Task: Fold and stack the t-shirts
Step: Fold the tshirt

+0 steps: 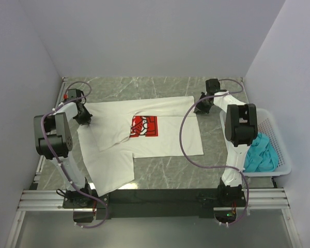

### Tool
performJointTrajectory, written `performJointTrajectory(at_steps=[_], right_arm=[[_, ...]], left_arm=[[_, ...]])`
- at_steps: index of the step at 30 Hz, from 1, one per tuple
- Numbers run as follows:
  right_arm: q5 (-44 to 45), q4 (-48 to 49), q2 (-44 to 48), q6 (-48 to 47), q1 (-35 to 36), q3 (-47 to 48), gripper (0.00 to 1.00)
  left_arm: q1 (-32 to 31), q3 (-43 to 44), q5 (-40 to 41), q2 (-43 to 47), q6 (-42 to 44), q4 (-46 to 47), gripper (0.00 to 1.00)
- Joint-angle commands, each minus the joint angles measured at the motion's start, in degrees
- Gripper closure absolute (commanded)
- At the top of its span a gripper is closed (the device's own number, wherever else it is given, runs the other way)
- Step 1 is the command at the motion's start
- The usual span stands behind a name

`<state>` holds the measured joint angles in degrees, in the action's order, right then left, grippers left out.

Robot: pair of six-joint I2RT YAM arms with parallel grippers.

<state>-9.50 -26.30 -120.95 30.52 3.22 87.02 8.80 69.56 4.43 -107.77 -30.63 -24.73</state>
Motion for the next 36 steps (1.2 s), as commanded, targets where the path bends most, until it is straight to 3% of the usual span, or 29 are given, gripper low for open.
performJointTrajectory(at_steps=[1, 10, 16, 27, 29, 36], right_arm=[[1.1, -2.0, 0.1, -1.4, 0.4, 2.3, 0.80], [0.3, -2.7, 1.0, -3.5, 0.4, 1.5, 0.73], [5.5, -5.2, -0.1, -4.9, 0.5, 2.7, 0.99], [10.6, -5.3, 1.5, -6.4, -0.3, 3.2, 1.00], [9.9, -4.8, 2.0, -6.8, -0.1, 2.8, 0.98], [7.8, -4.6, 7.0, -7.1, 2.2, 1.3, 0.64]], left_arm=[[-0.4, 0.9, 1.6, -2.9, 1.0, -1.2, 0.92], [-0.3, 1.5, 1.2, -4.1, 0.7, -1.5, 0.95], [0.0, 2.9, 1.9, -5.5, 1.1, -2.6, 0.99], [2.6, 3.0, 0.3, -3.6, 1.0, -3.7, 0.99], [2.5, 2.5, -1.3, -2.7, 1.1, -3.3, 0.95], [0.5, 2.4, -3.5, 5.0, 0.9, -4.7, 0.50]])
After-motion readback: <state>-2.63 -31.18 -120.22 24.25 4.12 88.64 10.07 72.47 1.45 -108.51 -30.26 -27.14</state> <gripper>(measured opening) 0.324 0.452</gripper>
